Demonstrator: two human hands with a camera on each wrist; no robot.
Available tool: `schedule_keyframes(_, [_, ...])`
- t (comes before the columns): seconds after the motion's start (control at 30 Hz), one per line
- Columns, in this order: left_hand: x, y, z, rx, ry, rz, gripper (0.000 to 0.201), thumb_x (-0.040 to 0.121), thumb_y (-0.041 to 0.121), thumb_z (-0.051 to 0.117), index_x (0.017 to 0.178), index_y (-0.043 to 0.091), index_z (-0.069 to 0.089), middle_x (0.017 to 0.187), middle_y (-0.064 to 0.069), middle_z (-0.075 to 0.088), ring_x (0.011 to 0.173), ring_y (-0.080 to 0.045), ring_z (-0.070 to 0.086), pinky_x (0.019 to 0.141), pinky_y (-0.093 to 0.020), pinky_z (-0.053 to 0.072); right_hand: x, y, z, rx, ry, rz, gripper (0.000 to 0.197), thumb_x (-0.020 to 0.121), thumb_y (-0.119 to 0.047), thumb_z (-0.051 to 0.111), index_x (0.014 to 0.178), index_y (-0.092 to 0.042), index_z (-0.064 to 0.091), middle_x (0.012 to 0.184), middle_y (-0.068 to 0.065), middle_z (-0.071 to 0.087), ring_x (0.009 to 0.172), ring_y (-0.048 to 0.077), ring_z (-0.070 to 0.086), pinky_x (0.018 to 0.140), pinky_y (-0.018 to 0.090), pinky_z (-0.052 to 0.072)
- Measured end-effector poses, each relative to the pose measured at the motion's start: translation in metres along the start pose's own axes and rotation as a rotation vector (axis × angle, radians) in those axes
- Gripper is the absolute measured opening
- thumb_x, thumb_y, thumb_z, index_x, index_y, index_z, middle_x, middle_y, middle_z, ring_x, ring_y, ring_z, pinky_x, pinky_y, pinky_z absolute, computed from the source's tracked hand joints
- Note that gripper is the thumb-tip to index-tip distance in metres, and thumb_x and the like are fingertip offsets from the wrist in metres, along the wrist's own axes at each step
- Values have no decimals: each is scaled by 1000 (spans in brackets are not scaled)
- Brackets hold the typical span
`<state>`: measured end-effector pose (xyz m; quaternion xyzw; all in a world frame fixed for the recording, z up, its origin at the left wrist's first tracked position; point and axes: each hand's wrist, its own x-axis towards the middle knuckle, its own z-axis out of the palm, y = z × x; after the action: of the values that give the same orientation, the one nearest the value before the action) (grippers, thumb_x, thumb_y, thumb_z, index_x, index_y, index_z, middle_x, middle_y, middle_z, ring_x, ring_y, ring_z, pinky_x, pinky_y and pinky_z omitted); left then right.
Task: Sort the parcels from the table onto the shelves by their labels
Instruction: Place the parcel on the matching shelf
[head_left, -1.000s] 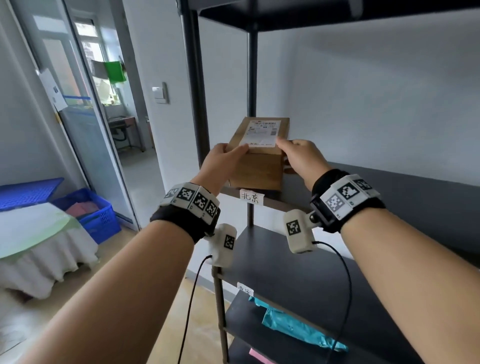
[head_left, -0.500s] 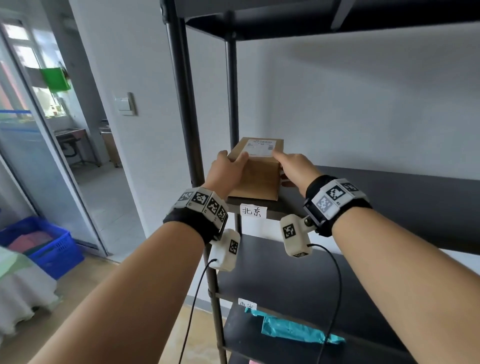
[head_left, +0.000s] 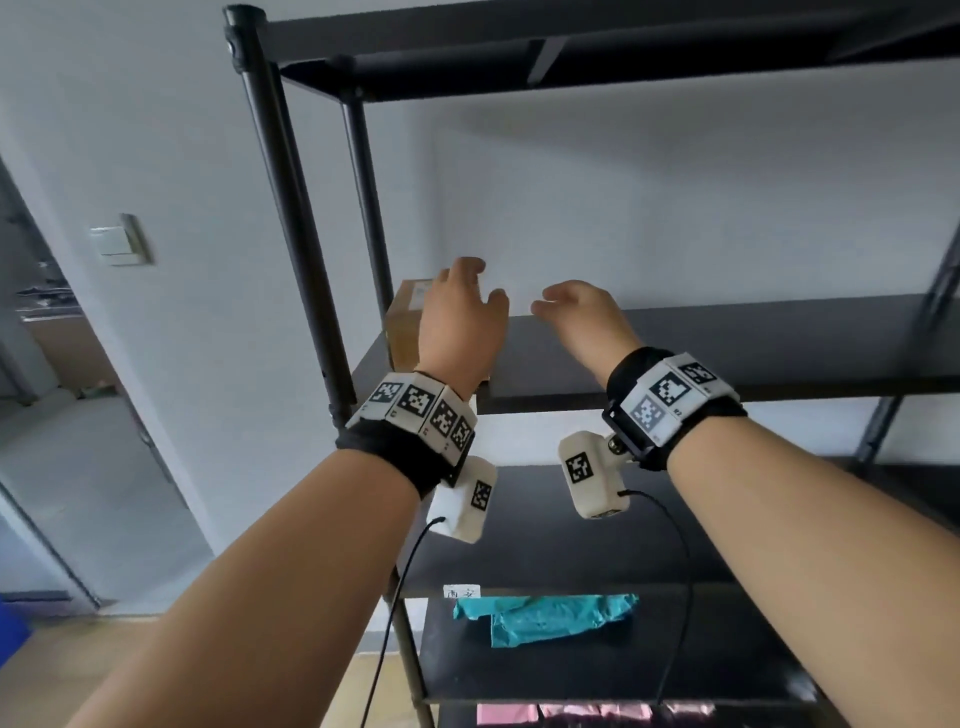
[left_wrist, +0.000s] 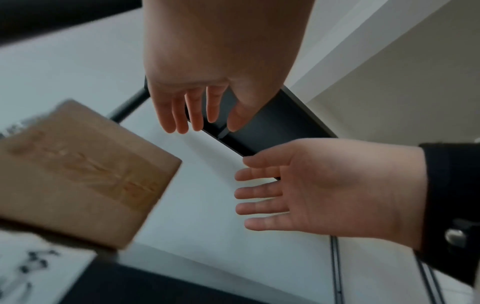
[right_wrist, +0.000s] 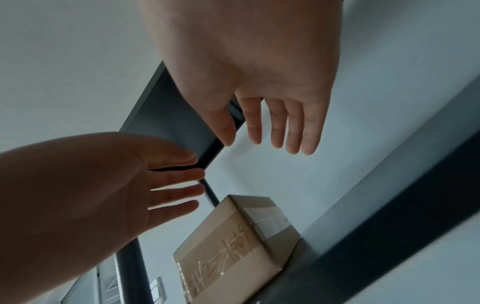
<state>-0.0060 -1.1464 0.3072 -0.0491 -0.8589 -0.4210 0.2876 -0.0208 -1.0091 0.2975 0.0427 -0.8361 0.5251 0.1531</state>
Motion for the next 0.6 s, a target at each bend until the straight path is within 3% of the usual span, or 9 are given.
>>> schedule_keyframes(0.13, [-24,9,35,-105,-175,0,44,93,17,52,137,16,54,134,-4,60,115,-23,61,87,-29,47,-35,28,-40,-60,100,30,39,96,-25,55,133,-13,60,132,2,62,120,18,57,91,25,41])
schedule_keyframes(0.3, [-57,39,86,-168,-347,23,44,91,14,54,134,14,57,129,-6,62,112,-28,63,94,-38,52,-69,67,-104,-165,209,97,39,95,-24,59,131,-11,62,132,4,64,123,20,58,101,31,44])
schedule_keyframes(0.47, [-96,88,149,-213,-474,70,36,96,15,53,132,14,59,123,-1,65,112,-22,62,84,-25,44,-101,110,-174,-234,286,217,41,93,-24,62,132,-12,61,133,6,63,123,23,57,100,31,43])
schedule_keyframes(0.6, [-132,138,212,-264,-561,95,36,94,15,53,129,16,61,118,2,64,107,-21,63,84,-30,50,-128,151,-241,-261,330,299,41,93,-25,61,132,-13,61,132,7,62,122,24,57,102,33,44])
